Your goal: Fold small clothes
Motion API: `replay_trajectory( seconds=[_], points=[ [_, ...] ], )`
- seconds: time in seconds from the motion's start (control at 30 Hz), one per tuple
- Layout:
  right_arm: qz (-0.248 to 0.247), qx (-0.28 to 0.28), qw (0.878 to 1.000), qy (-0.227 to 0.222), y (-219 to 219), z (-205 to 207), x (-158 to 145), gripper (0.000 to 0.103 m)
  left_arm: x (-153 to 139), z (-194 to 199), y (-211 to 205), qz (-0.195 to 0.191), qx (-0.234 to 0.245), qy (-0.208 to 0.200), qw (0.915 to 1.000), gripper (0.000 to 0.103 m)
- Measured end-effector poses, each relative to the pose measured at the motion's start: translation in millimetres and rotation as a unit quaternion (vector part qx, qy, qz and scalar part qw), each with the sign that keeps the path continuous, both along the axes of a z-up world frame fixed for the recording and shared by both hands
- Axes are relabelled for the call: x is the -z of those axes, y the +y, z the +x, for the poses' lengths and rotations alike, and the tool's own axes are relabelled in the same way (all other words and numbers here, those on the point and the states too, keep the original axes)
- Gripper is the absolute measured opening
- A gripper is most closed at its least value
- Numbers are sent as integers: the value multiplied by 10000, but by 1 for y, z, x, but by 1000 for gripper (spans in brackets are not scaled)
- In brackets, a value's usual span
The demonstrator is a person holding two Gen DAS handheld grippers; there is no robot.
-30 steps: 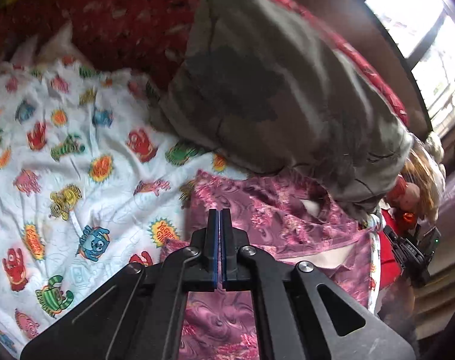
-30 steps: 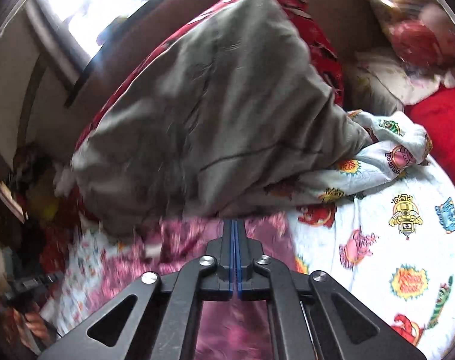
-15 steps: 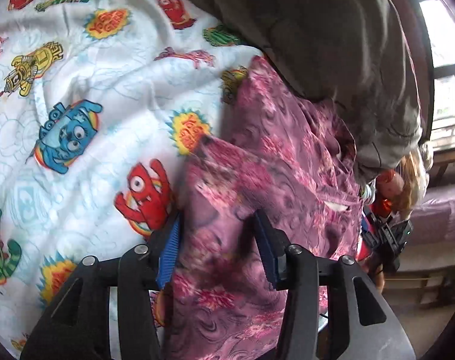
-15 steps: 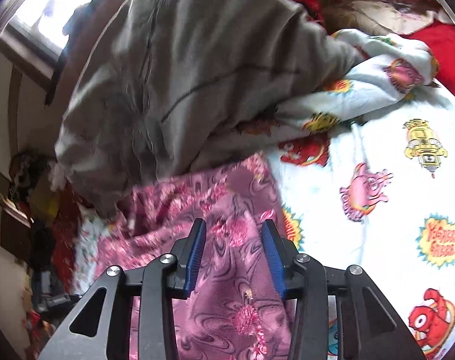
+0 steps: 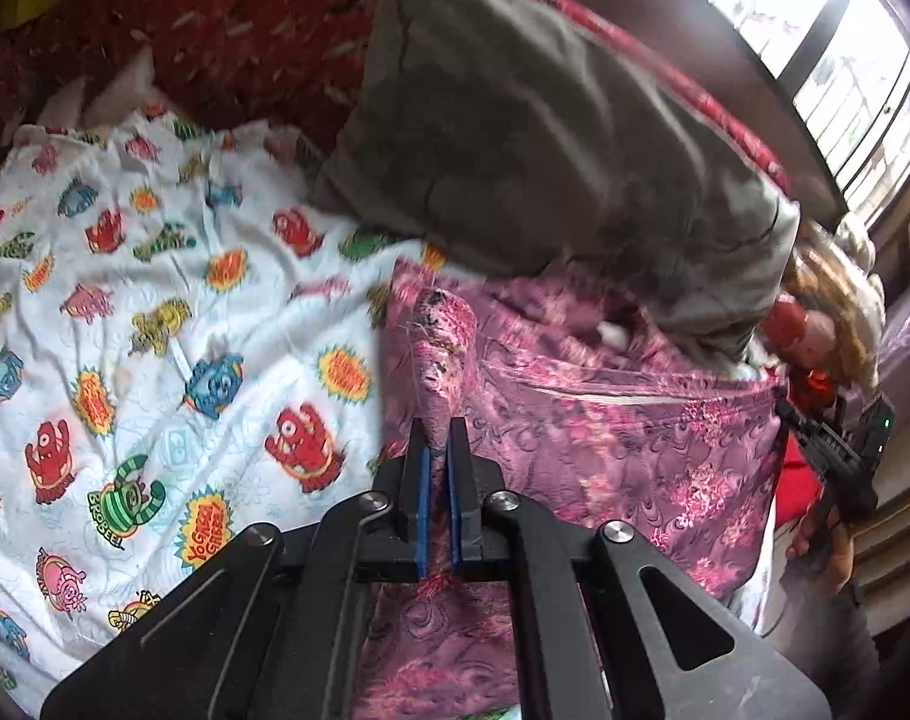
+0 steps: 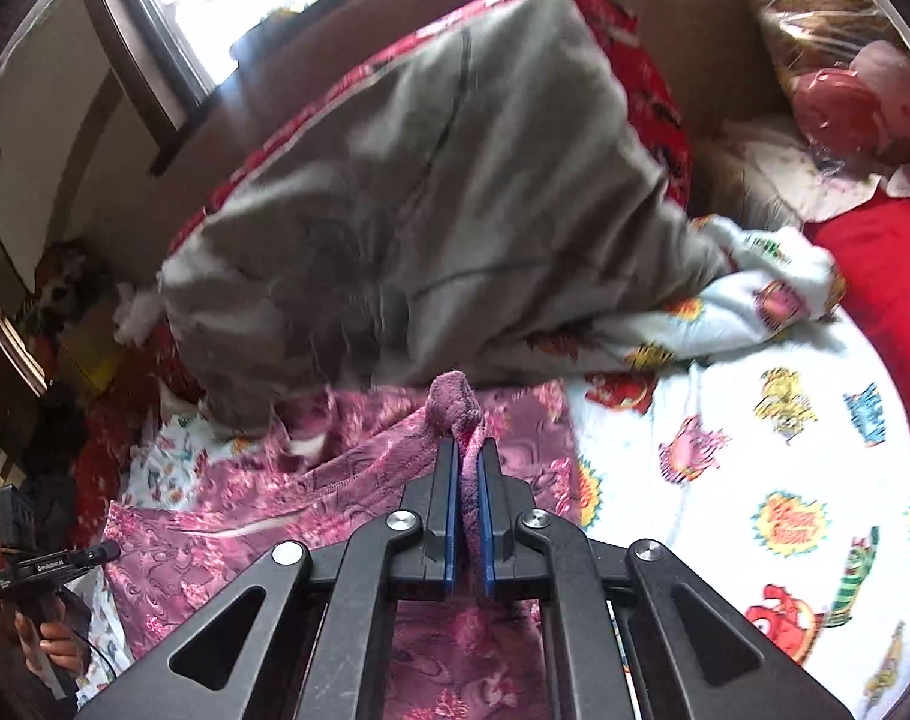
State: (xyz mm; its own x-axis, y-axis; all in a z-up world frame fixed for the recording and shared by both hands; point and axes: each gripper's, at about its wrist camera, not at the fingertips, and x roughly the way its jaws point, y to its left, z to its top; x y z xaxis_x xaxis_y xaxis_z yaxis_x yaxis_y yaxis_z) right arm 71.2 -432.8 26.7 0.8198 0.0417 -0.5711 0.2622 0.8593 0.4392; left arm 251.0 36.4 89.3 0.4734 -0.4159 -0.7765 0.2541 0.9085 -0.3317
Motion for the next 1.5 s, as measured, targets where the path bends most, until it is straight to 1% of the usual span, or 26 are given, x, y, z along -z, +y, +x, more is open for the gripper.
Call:
replay_trajectory(
  seconds=[0.17,0.3,0.37,0.43,0.53,0.6,0.7,0.73,0.8,0.87,0.9,0.97,1.0,1.03,1.07,1.1,1.13,1.17,1.2,1.23,1.27,1.33,1.4,1.43,1.47,1.5],
  points=[
    [173,238,9990,-330,-14,1,-22,5,-13,20,-5,-60,-217,-182,9996,3],
    [285,426,9983,-291,-29,22,-21,5,-4,55,-15,-134,-430,-62,9990,3],
    [332,503,9979,-239,-33,36,-15,5,8,76,-24,-111,-494,82,9987,3],
    [342,575,9977,-134,-37,53,-4,5,23,90,-32,30,-517,193,9985,3],
    [358,690,9970,66,-43,69,16,5,56,111,-42,287,-551,475,9969,3],
    [428,828,9951,321,-49,79,38,5,80,120,-42,434,-631,723,9944,3],
    [623,1020,9891,859,-56,88,71,5,104,124,-37,407,-686,1049,9913,5],
    [669,1060,9873,978,-57,88,78,6,105,123,-33,338,-725,1057,9912,9],
    [719,1114,9853,1075,-56,84,83,9,99,118,-24,237,-755,1051,9913,10],
    [404,1300,9851,1047,-51,75,71,13,86,108,-15,189,-758,979,9921,10],
    [244,1309,9869,910,-47,68,60,13,75,99,-10,123,-738,879,9933,10],
    [166,1116,9923,504,-36,54,42,13,57,76,-8,-14,-627,633,9960,10],
    [187,874,9956,279,-27,47,34,14,51,66,-10,-31,-550,555,9969,11],
    [240,672,9972,213,-20,45,32,17,47,53,-16,-3,-444,493,9978,15],
    [299,443,9983,238,-12,44,33,19,48,42,-22,40,-370,490,9981,23],
    [317,209,9985,398,-1,46,40,23,52,35,-28,107,-319,498,9982,26],
    [285,94,9978,595,6,50,48,23,61,28,-38,371,-250,526,9976,28],
    [223,1,9952,955,13,56,62,22,74,25,-48,789,-213,634,9946,28],
    [147,-59,9891,1465,18,62,80,22,84,25,-52,1057,-195,749,9914,28],
    [98,-8,9895,1444,19,60,83,21,90,22,-53,1214,-196,774,9894,29],
    [96,106,9919,1263,19,54,77,21,86,14,-51,1222,-243,614,9903,29],
    [365,269,9905,1298,17,40,65,25,76,4,-46,1181,-249,689,9903,29],
    [474,153,9923,1138,20,20,54,25,68,-12,-37,900,-268,726,9929,29],
    [455,40,9940,998,24,8,50,26,66,-19,-32,867,-320,713,9932,33],
    [430,-98,9943,974,28,-3,51,29,69,-29,-29,908,-400,726,9924,41],
    [378,-329,9914,1205,35,-10,60,38,75,-36,-31,995,-398,780,9912,44]
  ],
)
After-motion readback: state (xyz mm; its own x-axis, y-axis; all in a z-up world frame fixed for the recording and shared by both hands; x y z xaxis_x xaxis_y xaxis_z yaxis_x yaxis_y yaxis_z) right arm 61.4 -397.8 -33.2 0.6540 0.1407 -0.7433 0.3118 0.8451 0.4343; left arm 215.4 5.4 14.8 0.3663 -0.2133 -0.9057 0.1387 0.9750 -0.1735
